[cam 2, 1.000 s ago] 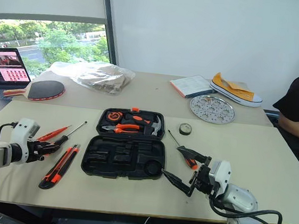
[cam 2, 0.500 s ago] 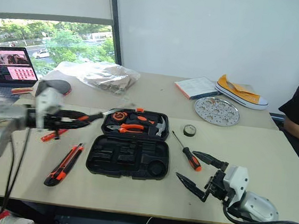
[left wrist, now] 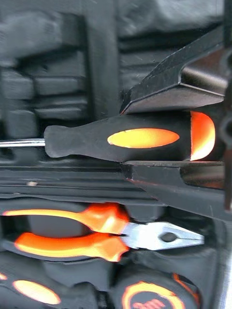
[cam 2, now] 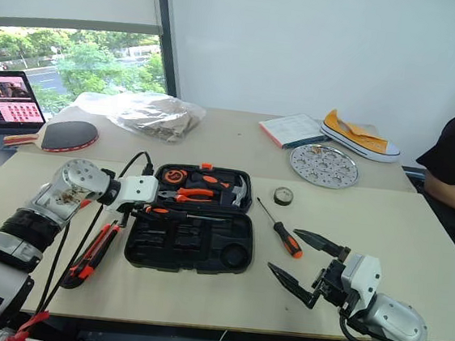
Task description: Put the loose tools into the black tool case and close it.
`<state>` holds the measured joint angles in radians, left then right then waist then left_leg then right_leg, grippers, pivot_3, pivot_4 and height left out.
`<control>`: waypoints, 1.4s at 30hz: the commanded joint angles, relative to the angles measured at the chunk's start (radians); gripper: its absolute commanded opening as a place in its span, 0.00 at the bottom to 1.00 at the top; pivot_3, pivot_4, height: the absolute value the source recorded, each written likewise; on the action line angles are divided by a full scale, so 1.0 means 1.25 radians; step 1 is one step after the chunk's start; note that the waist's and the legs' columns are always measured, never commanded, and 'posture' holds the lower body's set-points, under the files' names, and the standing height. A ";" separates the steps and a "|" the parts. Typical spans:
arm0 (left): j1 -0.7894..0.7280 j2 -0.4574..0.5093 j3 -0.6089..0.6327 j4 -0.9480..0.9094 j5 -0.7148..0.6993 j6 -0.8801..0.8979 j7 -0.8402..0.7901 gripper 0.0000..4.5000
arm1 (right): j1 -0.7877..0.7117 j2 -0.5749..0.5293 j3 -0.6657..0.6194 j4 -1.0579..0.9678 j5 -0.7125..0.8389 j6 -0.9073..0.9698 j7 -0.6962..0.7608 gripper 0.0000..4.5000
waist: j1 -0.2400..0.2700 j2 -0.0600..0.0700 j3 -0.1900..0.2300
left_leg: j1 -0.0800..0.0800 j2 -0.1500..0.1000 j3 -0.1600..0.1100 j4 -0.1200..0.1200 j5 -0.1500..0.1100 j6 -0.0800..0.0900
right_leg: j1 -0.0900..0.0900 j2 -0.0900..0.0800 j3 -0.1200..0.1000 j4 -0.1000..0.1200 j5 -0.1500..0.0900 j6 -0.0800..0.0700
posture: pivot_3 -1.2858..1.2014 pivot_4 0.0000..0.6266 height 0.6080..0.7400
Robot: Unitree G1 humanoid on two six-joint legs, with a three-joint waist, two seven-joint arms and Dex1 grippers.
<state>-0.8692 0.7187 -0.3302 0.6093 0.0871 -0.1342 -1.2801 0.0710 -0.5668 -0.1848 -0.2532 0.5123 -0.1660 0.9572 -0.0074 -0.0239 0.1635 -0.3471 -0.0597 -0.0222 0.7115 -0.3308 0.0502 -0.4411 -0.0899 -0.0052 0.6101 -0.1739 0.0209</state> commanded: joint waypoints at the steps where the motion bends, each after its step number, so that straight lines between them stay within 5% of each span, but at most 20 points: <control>1: -0.011 0.015 -0.010 0.017 0.036 -0.018 -0.017 0.19 | 0.000 0.002 -0.025 -0.023 0.001 -0.012 -0.015 1.00 | 0.001 0.000 0.000 | 0.000 0.000 0.000 0.001 -0.001 0.002 | 0.000 0.000 0.000 0.000 0.000 0.000 | 0.52 0.24 1.00; 8: -0.018 0.000 -0.009 0.034 0.053 -0.025 0.004 0.19 | -0.021 0.003 -0.014 -0.011 -0.003 -0.014 -0.016 1.00 | -0.001 0.000 0.000 | 0.000 -0.001 0.000 0.002 -0.002 0.003 | 0.000 0.000 0.000 0.000 0.000 0.001 | 0.52 0.24 1.00; 13: -0.003 -0.028 0.054 -0.033 -0.054 -0.007 -0.039 0.66 | -0.018 0.002 -0.010 -0.017 0.006 -0.004 -0.008 1.00 | 0.003 0.000 0.000 | -0.001 -0.001 0.000 0.002 -0.002 0.003 | 0.000 0.000 0.000 0.000 0.000 0.001 | 0.52 0.24 1.00; 17: -0.002 -0.023 0.092 -0.065 -0.087 0.000 -0.037 0.92 | -0.019 0.002 -0.004 -0.021 0.015 0.009 -0.006 1.00 | 0.004 0.000 0.000 | -0.002 -0.001 0.000 0.003 -0.001 0.002 | -0.001 0.000 0.000 0.000 0.000 0.001 | 0.52 0.24 1.00; 18: 0.000 -0.023 0.099 -0.065 -0.090 -0.003 -0.033 0.92 | -0.022 0.002 -0.001 -0.017 0.014 0.008 -0.004 1.00 | 0.005 0.000 0.000 | -0.003 -0.001 0.000 0.003 0.000 -0.001 | -0.001 0.000 0.000 0.000 0.000 0.001 | 0.52 0.24 1.00; 21: 0.015 -0.033 0.117 -0.063 -0.113 0.012 -0.039 0.81 | -0.038 0.004 0.006 -0.001 0.008 0.007 -0.001 1.00 | 0.005 0.000 0.000 | -0.003 -0.001 0.000 0.003 0.001 -0.001 | -0.001 0.000 0.000 0.000 0.000 0.001 | 0.52 0.24 1.00; 30: 0.048 -0.062 0.130 -0.024 -0.112 0.075 0.009 0.04 | -0.031 0.010 0.006 -0.003 0.003 0.004 -0.003 1.00 | 0.007 0.000 0.000 | -0.003 -0.001 0.000 0.003 0.000 -0.001 | -0.002 0.000 0.000 0.000 0.001 0.001 | 0.52 0.24 1.00; 42: 0.080 -0.099 0.086 -0.006 -0.076 0.064 0.010 0.01 | -0.011 0.023 0.000 -0.016 -0.007 -0.002 -0.019 1.00 | 0.013 0.000 0.000 | -0.003 -0.002 0.000 0.003 0.001 -0.001 | -0.001 -0.001 0.000 0.000 0.001 0.002 | 0.52 0.24 1.00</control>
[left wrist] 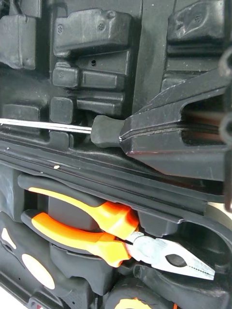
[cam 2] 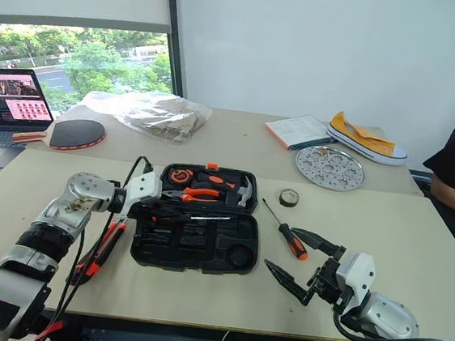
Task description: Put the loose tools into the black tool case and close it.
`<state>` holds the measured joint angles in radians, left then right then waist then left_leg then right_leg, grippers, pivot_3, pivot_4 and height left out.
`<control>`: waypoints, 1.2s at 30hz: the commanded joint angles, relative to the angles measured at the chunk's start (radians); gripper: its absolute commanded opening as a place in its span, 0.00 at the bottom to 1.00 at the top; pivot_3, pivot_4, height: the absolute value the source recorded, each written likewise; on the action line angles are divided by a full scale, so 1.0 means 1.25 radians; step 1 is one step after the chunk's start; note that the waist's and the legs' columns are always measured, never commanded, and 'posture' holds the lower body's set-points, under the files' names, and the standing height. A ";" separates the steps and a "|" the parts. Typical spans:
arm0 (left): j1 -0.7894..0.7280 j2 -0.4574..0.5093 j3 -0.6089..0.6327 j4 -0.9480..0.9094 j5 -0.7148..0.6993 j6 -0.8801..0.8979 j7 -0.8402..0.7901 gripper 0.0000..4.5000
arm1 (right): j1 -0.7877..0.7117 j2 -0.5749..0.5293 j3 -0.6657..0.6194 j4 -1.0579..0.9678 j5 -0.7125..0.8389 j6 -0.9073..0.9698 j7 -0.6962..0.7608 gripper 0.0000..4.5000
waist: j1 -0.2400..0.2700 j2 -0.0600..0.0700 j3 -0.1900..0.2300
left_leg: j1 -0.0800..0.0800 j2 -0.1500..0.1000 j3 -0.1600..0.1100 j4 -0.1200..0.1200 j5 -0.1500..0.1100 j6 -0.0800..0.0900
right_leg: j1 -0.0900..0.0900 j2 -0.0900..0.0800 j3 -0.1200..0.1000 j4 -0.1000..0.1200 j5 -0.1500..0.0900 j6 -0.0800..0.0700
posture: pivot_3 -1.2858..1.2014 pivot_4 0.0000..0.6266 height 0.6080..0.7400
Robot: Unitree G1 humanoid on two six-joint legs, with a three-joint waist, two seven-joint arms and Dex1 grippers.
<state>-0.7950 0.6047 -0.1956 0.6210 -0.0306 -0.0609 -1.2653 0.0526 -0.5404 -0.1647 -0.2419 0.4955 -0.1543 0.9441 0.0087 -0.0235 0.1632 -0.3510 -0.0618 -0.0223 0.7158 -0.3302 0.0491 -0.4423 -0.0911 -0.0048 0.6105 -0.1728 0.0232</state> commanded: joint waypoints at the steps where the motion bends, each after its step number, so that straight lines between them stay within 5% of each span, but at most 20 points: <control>1: 0.023 -0.011 -0.027 -0.016 0.026 0.014 0.003 0.01 | 0.006 0.003 -0.017 -0.025 0.006 -0.012 -0.010 1.00 | 0.001 0.000 0.000 | 0.000 0.000 0.000 0.000 0.000 0.000 | 0.000 0.000 0.000 0.000 0.000 0.000 | 0.52 0.24 1.00; 10: 0.027 -0.044 -0.073 0.014 0.089 0.115 0.051 0.01 | 0.030 0.026 -0.017 -0.025 -0.005 -0.019 -0.038 1.00 | 0.004 0.003 -0.002 | 0.011 -0.002 0.000 0.000 -0.004 0.007 | 0.009 -0.001 0.002 -0.001 -0.001 0.002 | 0.52 0.24 1.00; 16: 0.056 -0.055 0.064 -0.008 -0.039 -0.010 0.062 0.01 | 0.091 0.024 -0.073 -0.048 0.020 0.001 -0.066 1.00 | 0.004 0.003 -0.003 | 0.017 -0.002 0.000 -0.001 -0.004 0.007 | 0.015 -0.002 0.003 -0.001 -0.002 0.003 | 0.52 0.24 1.00; 20: 0.144 -0.011 0.224 -0.078 -0.216 -0.071 -0.020 0.34 | 0.190 0.012 -0.139 -0.068 0.041 0.003 -0.062 1.00 | -0.002 0.003 -0.002 | 0.010 -0.001 0.000 -0.001 -0.002 0.003 | 0.005 -0.001 0.005 0.001 -0.002 0.002 | 0.52 0.24 1.00; 28: 0.402 0.150 0.376 -0.149 -0.318 -0.043 -0.113 0.98 | 0.304 0.011 -0.206 -0.033 0.016 -0.008 -0.057 1.00 | -0.016 0.003 -0.002 | 0.006 -0.001 0.002 -0.003 -0.004 0.007 | 0.000 -0.002 0.008 -0.001 -0.001 0.002 | 0.52 0.24 1.00; 36: 0.621 0.183 0.483 -0.333 -0.403 0.048 -0.088 0.98 | 0.141 -0.090 -0.164 -0.019 -0.014 0.254 -0.180 1.00 | -0.011 0.003 -0.001 | 0.011 0.001 0.004 -0.001 -0.007 0.006 | 0.005 -0.003 0.009 -0.001 -0.002 0.002 | 0.52 0.24 1.00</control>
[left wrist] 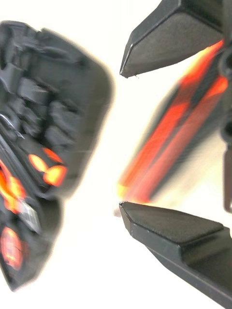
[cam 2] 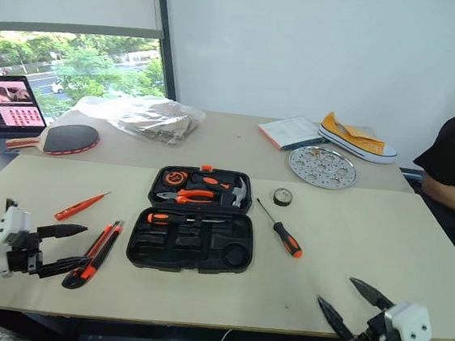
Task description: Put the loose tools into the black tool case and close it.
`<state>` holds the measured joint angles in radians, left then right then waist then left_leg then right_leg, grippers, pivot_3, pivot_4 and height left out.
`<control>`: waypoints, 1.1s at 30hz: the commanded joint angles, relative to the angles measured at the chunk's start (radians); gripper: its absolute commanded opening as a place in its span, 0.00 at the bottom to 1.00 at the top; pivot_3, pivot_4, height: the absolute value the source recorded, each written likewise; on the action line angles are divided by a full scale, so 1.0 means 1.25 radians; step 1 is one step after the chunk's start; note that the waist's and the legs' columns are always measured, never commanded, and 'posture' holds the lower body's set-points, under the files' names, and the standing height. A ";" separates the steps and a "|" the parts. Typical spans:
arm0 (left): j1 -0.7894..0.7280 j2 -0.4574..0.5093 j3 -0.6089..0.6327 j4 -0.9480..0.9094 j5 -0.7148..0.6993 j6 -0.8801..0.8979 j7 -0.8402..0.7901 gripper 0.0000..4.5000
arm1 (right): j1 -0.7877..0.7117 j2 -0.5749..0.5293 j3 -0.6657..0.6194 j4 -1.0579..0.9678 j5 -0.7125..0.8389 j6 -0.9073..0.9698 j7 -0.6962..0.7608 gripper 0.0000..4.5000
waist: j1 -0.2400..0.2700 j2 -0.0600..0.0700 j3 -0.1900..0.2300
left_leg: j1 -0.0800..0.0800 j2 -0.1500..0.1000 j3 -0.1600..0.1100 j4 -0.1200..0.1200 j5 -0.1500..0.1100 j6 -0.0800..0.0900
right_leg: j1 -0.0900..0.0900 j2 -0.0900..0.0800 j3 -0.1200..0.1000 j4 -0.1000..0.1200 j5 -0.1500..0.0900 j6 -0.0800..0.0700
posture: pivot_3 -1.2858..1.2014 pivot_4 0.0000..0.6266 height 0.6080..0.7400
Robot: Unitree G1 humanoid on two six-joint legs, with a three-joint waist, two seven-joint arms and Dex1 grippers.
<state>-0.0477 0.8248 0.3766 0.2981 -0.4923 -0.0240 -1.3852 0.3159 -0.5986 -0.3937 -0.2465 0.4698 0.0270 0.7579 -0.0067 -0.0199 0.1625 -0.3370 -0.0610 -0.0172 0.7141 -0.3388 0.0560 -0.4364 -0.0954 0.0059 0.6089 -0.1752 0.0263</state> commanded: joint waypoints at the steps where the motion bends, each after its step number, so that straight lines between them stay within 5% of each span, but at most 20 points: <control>1: 0.032 0.003 0.026 -0.095 -0.045 0.034 0.011 0.98 | -0.125 -0.069 0.052 -0.001 0.005 0.154 -0.019 1.00 | 0.003 0.000 0.000 | 0.001 0.001 0.002 0.000 0.000 0.000 | 0.000 0.000 0.001 0.000 0.000 0.000 | 0.52 0.24 1.00; 6: 0.034 -0.017 0.015 -0.152 -0.056 0.059 0.039 0.98 | -0.385 -0.154 0.225 0.121 -0.055 0.358 0.026 1.00 | 0.003 -0.001 0.000 | 0.001 0.004 0.003 0.000 0.002 -0.002 | -0.001 0.005 0.000 0.001 0.001 -0.003 | 0.52 0.24 1.00; 10: 0.028 -0.027 0.007 -0.169 -0.055 0.062 0.051 0.98 | -0.590 -0.125 0.338 0.271 -0.119 0.415 0.048 1.00 | -0.003 -0.001 0.000 | -0.001 0.004 0.003 -0.002 0.002 -0.002 | -0.003 0.004 0.000 0.001 0.002 -0.004 | 0.52 0.24 1.00; 14: 0.034 -0.028 0.006 -0.180 -0.057 0.063 0.059 1.00 | -0.690 -0.087 0.385 0.378 -0.160 0.409 0.059 0.76 | -0.004 -0.001 0.000 | -0.003 0.004 0.003 -0.002 0.001 -0.002 | -0.005 0.004 -0.001 0.000 0.002 -0.004 | 0.52 0.24 1.00; 21: 0.053 -0.030 0.012 -0.194 -0.060 0.058 0.066 1.00 | -0.707 -0.084 0.382 0.406 -0.182 0.452 0.062 0.24 | -0.003 0.000 0.000 | -0.017 0.002 0.003 -0.002 0.003 -0.006 | -0.018 0.001 -0.007 0.001 0.003 -0.003 | 0.52 0.24 1.00; 29: 0.046 -0.039 0.021 -0.208 -0.076 0.065 0.083 1.00 | -0.636 -0.180 0.251 0.289 -0.141 0.424 0.091 0.22 | 0.003 0.000 0.000 | -0.019 0.000 0.003 -0.001 0.002 -0.005 | -0.018 -0.003 -0.014 -0.001 0.003 -0.003 | 0.52 0.24 1.00; 33: 0.048 -0.043 0.029 -0.226 -0.093 0.077 0.093 1.00 | -0.656 -0.215 0.249 0.206 -0.101 0.372 0.199 0.22 | -0.004 0.001 0.001 | -0.018 0.001 0.003 -0.001 0.002 -0.005 | -0.018 -0.002 -0.014 -0.001 0.003 -0.003 | 0.52 0.24 1.00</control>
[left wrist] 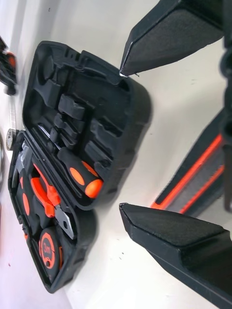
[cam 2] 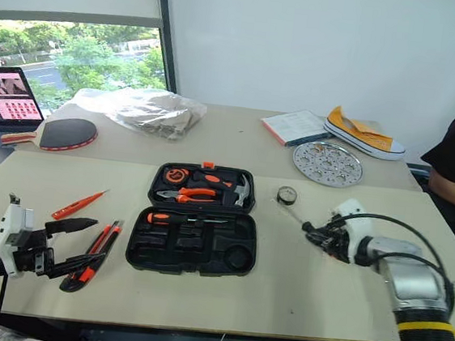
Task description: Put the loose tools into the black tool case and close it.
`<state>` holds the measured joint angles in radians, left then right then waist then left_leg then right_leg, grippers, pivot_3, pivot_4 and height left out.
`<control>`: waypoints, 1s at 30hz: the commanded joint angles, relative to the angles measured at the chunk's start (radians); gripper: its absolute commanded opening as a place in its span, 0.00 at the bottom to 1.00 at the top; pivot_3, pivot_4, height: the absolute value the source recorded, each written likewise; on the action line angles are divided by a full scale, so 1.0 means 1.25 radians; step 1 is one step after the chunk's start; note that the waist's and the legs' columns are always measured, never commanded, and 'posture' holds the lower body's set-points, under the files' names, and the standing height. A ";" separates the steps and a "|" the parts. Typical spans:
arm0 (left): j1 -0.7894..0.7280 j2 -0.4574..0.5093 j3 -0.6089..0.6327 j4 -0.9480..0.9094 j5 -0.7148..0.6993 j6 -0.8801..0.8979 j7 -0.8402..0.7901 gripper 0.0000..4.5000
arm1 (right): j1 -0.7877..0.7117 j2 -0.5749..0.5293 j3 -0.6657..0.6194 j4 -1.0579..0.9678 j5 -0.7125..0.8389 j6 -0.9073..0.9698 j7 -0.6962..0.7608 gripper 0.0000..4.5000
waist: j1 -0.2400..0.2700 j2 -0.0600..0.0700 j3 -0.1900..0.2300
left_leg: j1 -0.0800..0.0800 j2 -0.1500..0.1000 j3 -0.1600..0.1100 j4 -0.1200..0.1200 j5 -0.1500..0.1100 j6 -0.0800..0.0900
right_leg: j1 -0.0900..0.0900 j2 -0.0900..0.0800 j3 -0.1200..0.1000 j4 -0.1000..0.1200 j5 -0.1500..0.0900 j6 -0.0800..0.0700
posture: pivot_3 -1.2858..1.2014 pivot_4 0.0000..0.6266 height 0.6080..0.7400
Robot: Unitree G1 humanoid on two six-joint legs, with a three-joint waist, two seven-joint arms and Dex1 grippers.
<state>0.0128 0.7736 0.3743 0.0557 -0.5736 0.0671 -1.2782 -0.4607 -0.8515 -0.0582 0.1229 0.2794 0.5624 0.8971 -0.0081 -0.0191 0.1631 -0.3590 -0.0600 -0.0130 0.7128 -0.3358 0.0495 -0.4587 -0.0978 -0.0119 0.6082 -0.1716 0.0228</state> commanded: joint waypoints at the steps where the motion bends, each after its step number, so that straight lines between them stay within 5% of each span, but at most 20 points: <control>1: 0.004 -0.001 0.032 -0.036 -0.031 0.005 0.008 1.00 | -0.059 -0.005 0.002 -0.114 0.068 -0.082 0.134 0.22 | -0.007 0.000 0.000 | 0.001 0.000 0.000 0.000 0.000 0.000 | 0.000 0.000 0.000 0.000 0.000 0.000 | 0.52 0.24 1.00; 5: 0.023 0.002 0.023 -0.034 -0.025 -0.001 -0.008 1.00 | -0.201 0.098 0.157 -0.097 0.024 -0.129 0.222 0.22 | -0.032 -0.001 0.001 | 0.006 0.004 0.007 0.000 0.000 0.000 | 0.001 0.002 0.002 -0.001 0.002 -0.004 | 0.52 0.24 1.00; 13: 0.020 0.005 -0.014 -0.045 0.012 -0.049 -0.041 1.00 | -0.375 0.250 0.378 0.114 -0.140 -0.202 0.282 0.22 | -0.007 -0.001 0.001 | 0.005 0.003 0.006 0.001 0.001 -0.002 | 0.000 0.001 -0.001 0.001 0.004 -0.006 | 0.52 0.24 1.00; 30: 0.036 0.005 -0.020 -0.069 0.024 -0.062 -0.041 1.00 | -0.454 0.351 0.433 0.371 -0.278 -0.320 0.295 0.22 | -0.024 -0.001 0.001 | 0.005 0.003 0.006 0.000 -0.001 -0.004 | -0.001 0.002 -0.006 0.001 0.005 -0.005 | 0.52 0.24 1.00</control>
<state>0.0608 0.7721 0.3442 -0.0120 -0.5430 0.0158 -1.3267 -1.0212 -0.4241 0.4867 0.5610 -0.0500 0.1646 1.2637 -0.0382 -0.0204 0.1639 -0.3526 -0.0559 -0.0052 0.7132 -0.3367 0.0449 -0.4602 -0.0955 -0.0186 0.6094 -0.1656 0.0159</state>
